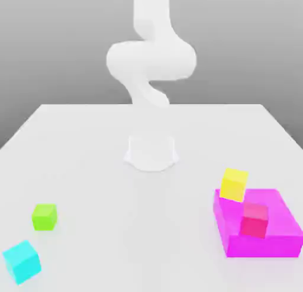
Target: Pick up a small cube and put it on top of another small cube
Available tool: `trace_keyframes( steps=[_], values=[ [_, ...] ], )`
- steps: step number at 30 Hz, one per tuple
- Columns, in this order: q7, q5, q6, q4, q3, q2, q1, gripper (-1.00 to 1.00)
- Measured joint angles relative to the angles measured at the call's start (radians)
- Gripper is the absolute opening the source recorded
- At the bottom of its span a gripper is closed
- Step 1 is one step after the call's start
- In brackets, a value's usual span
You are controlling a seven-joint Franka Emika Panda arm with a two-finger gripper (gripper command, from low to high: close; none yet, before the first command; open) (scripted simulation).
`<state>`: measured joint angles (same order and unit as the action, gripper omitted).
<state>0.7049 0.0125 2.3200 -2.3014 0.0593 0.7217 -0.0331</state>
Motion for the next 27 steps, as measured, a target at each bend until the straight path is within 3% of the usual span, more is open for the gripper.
trace_keyframes(
  steps=[16, 27],
  values=[
    [-0.691, 0.191, 0.131, -0.01, 0.365, -0.501, -0.154, 0.0],
    [-1.194, 0.368, 0.212, -0.014, 0.438, -0.855, -0.078, 0.0]
  ],
)
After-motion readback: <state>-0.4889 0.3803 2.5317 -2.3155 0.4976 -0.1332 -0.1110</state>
